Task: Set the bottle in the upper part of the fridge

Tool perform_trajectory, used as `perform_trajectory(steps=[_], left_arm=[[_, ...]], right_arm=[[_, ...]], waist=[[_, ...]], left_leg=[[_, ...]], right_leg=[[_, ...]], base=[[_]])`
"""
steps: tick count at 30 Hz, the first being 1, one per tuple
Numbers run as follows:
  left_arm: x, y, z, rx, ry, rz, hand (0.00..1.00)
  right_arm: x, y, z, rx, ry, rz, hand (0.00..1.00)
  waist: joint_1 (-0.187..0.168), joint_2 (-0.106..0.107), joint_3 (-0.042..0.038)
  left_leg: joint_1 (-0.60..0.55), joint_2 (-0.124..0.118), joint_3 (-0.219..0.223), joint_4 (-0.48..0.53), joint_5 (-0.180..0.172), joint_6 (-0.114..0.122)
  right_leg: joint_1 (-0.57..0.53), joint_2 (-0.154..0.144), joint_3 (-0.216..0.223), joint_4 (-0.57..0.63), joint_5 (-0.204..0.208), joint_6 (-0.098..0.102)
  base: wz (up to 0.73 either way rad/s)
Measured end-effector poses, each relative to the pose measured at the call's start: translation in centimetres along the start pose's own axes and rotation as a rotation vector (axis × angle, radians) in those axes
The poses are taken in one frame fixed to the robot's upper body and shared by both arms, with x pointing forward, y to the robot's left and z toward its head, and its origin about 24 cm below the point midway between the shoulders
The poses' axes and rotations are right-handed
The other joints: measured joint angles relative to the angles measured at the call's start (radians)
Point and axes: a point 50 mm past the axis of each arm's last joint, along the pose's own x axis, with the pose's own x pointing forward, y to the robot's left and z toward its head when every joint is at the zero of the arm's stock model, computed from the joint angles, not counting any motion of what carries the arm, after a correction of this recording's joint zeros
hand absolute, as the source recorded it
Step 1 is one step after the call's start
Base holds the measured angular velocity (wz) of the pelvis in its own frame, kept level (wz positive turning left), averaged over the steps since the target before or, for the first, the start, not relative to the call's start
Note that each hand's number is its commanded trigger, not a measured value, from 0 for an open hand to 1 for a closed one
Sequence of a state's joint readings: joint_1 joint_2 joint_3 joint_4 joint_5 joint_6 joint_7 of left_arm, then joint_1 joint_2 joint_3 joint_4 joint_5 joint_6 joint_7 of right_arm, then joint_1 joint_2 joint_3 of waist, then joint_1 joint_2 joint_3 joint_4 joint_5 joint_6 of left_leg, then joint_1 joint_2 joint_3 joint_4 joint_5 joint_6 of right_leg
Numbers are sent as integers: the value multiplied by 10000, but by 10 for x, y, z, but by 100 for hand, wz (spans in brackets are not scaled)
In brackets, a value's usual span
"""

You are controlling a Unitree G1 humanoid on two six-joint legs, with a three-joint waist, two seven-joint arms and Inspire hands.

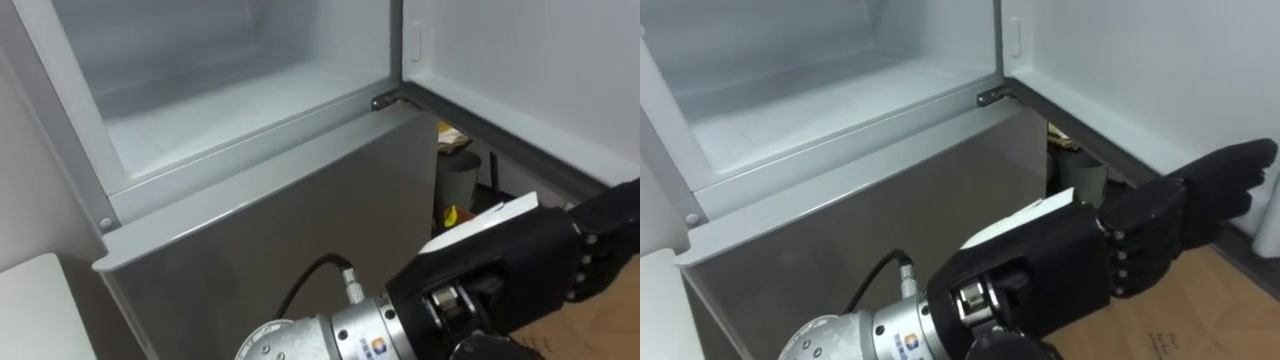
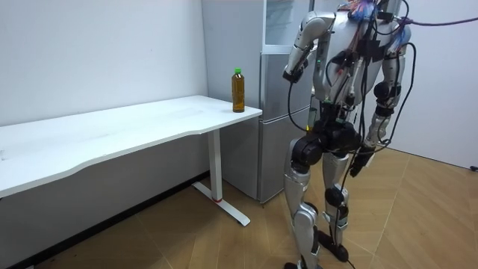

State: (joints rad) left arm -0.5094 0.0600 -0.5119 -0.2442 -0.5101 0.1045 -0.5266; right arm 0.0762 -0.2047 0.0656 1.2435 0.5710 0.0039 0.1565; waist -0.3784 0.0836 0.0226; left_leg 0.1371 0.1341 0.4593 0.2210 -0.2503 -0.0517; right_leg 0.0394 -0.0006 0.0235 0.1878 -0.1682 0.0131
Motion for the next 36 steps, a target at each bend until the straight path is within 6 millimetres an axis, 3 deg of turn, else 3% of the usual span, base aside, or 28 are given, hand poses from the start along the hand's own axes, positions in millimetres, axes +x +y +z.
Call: perform_trajectory(steps=[5,8,12,15,18,23,29,36], left_arm=[[-1,0,1,97,23,5,0],[-5,-1,1,114,62,50,0],[-11,-2,-3,-19,196,277,0],[-21,-3,-7,-212,222,757,0],[-30,-2,3,250,-86,1242,0],[-47,1,9,1201,177,2269,0],[-71,7,12,1856,543,3827,0],[-106,25,45,3682,-49,6130,0]], right_arm=[[0,1,0,-25,-4,16,0],[0,-1,3,-228,-19,-78,0],[0,-1,1,-228,33,-151,0],[1,3,0,-414,74,-51,0],[2,5,0,-899,140,13,0],[2,6,0,-1678,309,7,0],[2,5,-2,-2081,360,-119,0],[2,10,-9,-2028,444,7,0]], waist=[[81,-47,29],[390,-83,38],[716,-202,-23],[1366,-267,-57],[1630,-371,-72],[2128,-540,-120],[2607,-514,-152],[3366,-438,-200]], left_leg=[[-299,-106,-660,-35,43,-70],[-439,-187,-1148,-11,75,-75],[-654,-460,-2074,28,275,67],[-674,-484,-2265,39,323,67],[-810,-549,-2676,125,379,82],[-816,-599,-2995,135,389,78],[-905,-652,-3250,172,392,81],[-872,-718,-3448,148,400,67]], right_leg=[[6,-141,-659,-12,-10,15],[17,-257,-1103,-23,-25,38],[285,-514,-1886,-42,-108,150],[346,-532,-2051,-22,-114,154],[499,-598,-2479,-108,-125,150],[718,-618,-2790,-215,-126,152],[867,-629,-3069,-359,-136,172],[1040,-683,-3291,-360,-248,197]], base=[[42],[43],[62],[28],[36],[18],[15],[9]])
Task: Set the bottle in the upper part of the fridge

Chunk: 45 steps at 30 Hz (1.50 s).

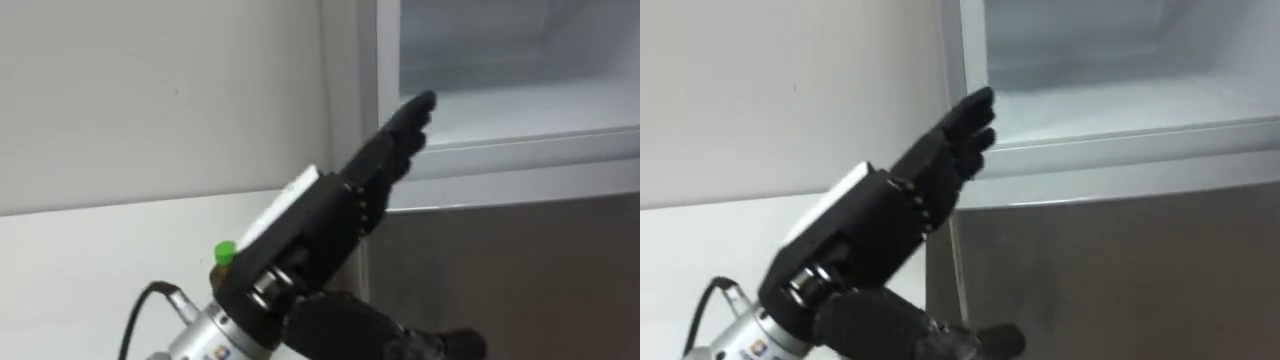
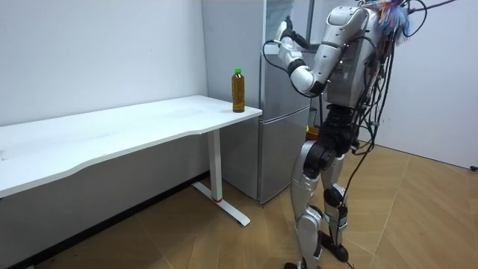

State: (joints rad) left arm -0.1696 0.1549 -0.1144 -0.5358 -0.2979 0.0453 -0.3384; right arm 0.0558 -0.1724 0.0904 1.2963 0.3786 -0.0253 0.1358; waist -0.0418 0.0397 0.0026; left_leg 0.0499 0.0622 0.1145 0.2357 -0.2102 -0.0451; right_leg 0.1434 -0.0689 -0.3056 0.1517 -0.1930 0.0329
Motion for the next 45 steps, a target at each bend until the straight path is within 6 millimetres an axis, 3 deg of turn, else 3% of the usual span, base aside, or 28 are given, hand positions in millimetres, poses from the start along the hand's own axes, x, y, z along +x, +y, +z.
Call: perform_trajectory(steps=[2,9,16,26,28,31,36,41,45], left_arm=[[-11,13,1,383,-3,965,0],[-56,57,16,1972,140,4344,0],[-102,70,17,3112,954,6809,0],[-179,74,-28,2978,4416,9669,0],[-198,72,-39,2597,5088,10579,0],[-211,71,-49,2144,5488,11274,0],[-255,60,-83,830,7208,12682,0],[-310,26,-115,-205,10216,13384,0],[-352,-20,-135,-1542,12901,13445,0]], right_arm=[[0,3,-3,124,3,116,0],[-3,2,-16,631,-10,238,0],[-6,-5,-25,1001,-156,-32,0],[-10,-13,-32,1339,-337,-403,0],[-12,-15,-33,1251,-423,-506,0],[-13,-16,-36,1296,-428,-622,0],[-16,-23,-38,1700,-564,-841,0],[-17,-23,-39,1786,-673,-809,0],[-17,-23,-39,1797,-703,-809,0]], waist=[[60,-33,22],[817,-95,3],[807,-26,-21],[1053,-33,-14],[1055,-80,-13],[1018,-187,2],[1032,-134,-18],[1049,-206,-18],[992,-285,16]], left_leg=[[132,-50,-126,-24,0,0],[95,-99,-307,-24,0,-2],[57,-214,-627,15,-1,0],[138,-271,-713,41,10,19],[128,-271,-733,61,11,20],[140,-287,-805,80,11,20],[301,-320,-811,10,10,21],[247,-319,-754,18,9,22],[320,-321,-711,-2,8,23]], right_leg=[[161,-22,-110,-16,-39,35],[218,-41,-266,-7,-171,53],[387,-129,-652,0,-205,106],[510,-179,-742,50,-299,123],[520,-171,-738,39,-298,121],[592,-165,-774,16,-297,120],[712,-191,-780,10,-312,132],[636,-210,-763,14,-333,136],[690,-214,-662,14,-337,143]], base=[[17],[9],[14],[4],[0],[5],[0],[-2],[-3]])
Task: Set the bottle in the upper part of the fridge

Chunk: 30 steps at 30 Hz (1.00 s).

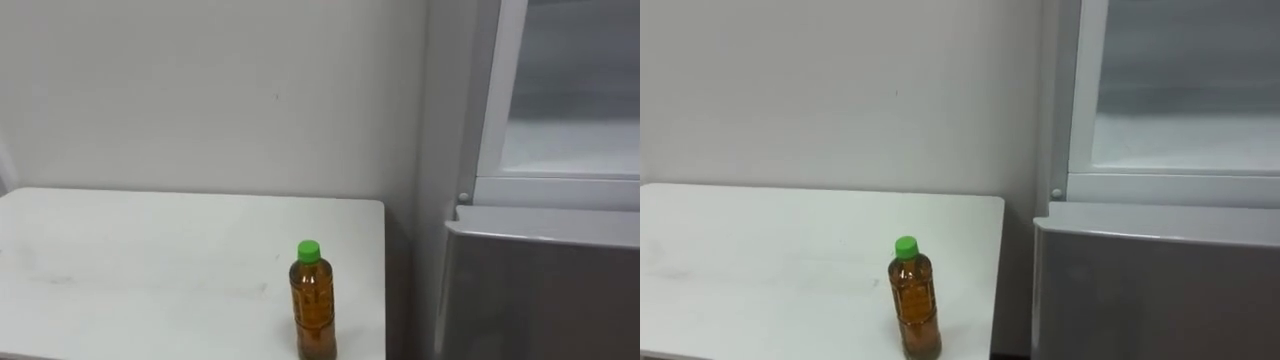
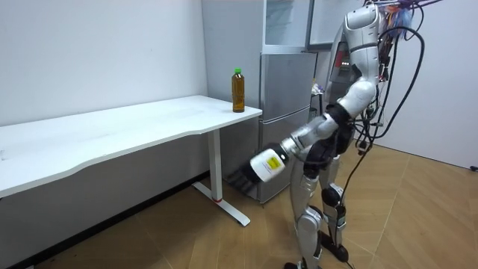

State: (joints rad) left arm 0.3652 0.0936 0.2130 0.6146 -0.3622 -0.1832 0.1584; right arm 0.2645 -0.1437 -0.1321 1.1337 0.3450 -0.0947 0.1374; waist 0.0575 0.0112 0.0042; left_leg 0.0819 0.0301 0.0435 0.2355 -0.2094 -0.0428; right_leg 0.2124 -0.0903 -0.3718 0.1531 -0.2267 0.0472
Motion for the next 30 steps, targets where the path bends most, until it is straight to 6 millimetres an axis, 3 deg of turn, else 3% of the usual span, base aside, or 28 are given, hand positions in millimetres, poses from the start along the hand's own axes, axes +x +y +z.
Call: perform_trajectory(steps=[4,13,24,30], left_arm=[[-9,9,-39,486,1722,9,0],[-27,22,-83,982,3992,-36,0],[-25,17,-89,2544,4680,-976,0],[-21,17,-86,2879,4744,-1075,0]], right_arm=[[0,1,-1,-25,25,112,0],[-1,0,-6,42,235,73,0],[3,7,3,-198,117,219,0],[3,7,2,-235,202,244,0]], waist=[[-6,-62,-3],[-135,-77,-7],[-558,-31,-4],[-559,-32,-4]], left_leg=[[14,18,110,6,-7,3],[-14,13,239,138,-81,64],[-149,-4,402,138,-98,94],[-12,-7,579,5,-97,96]], right_leg=[[-22,3,102,-1,-3,-2],[-54,-48,123,19,-20,33],[-229,-113,149,213,-84,65],[-241,-120,356,190,-85,74]], base=[[-5],[-2],[0],[-8]])
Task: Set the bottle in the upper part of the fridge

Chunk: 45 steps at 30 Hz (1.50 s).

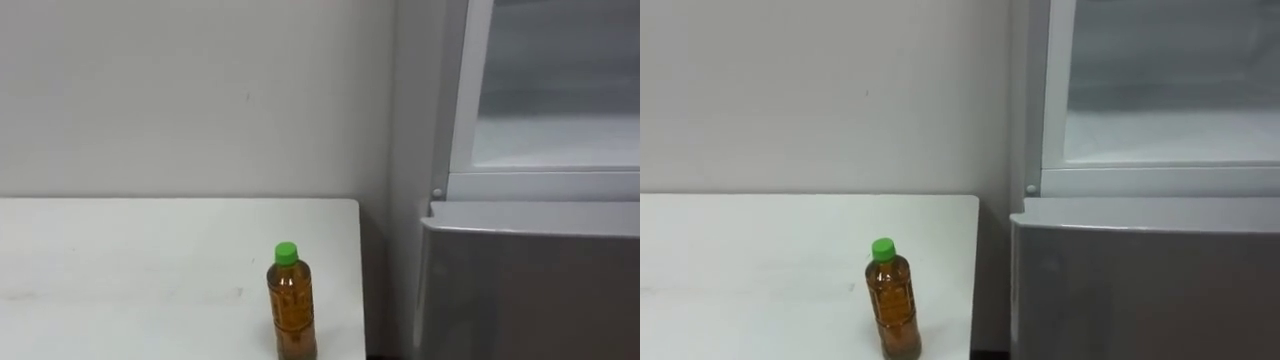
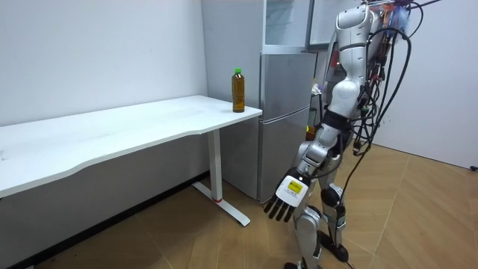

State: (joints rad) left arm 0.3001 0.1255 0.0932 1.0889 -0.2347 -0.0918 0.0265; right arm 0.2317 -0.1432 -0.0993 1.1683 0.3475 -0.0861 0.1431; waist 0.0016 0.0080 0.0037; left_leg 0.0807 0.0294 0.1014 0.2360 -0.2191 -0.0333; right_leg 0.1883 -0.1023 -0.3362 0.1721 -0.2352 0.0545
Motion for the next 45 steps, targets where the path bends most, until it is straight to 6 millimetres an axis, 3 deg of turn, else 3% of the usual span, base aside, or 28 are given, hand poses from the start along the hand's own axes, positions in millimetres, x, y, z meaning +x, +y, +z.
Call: perform_trajectory(steps=[7,21,26,30,35,40,45], left_arm=[[1,2,1,371,103,-109,0],[2,4,4,623,243,-124,0],[4,-1,9,808,94,-295,0],[4,-3,12,835,9,-343,0],[5,-7,18,1137,-253,-545,0],[5,-11,25,1511,-623,-899,0],[5,-11,26,1535,-656,-1002,0]], right_arm=[[1,1,0,148,78,-5,0],[2,3,-3,766,437,23,0],[3,7,4,563,274,392,0],[5,21,22,162,-345,1331,0],[0,55,66,-704,-2210,3079,0],[-30,93,123,-1393,-5077,5345,0],[-47,113,141,-1965,-6034,6530,0]], waist=[[-233,-45,-23],[-233,-100,-15],[-201,-171,5],[-177,-192,23],[-92,-141,29],[74,-68,35],[226,-56,19]], left_leg=[[19,-5,77,-21,0,0],[18,-6,80,-20,0,0],[-62,-1,103,-21,0,1],[-22,12,237,-15,0,1],[-100,21,324,8,-2,4],[-256,51,320,46,-3,6],[-250,54,314,48,-11,18]], right_leg=[[8,-8,-9,-28,2,5],[-17,-9,47,-19,-8,18],[-149,-6,116,39,-7,17],[-161,-4,162,26,-6,18],[-323,-17,237,133,4,19],[-471,-7,209,201,15,0],[-471,-6,225,230,19,-2]], base=[[0],[-1],[-3],[-7],[-4],[1],[0]])
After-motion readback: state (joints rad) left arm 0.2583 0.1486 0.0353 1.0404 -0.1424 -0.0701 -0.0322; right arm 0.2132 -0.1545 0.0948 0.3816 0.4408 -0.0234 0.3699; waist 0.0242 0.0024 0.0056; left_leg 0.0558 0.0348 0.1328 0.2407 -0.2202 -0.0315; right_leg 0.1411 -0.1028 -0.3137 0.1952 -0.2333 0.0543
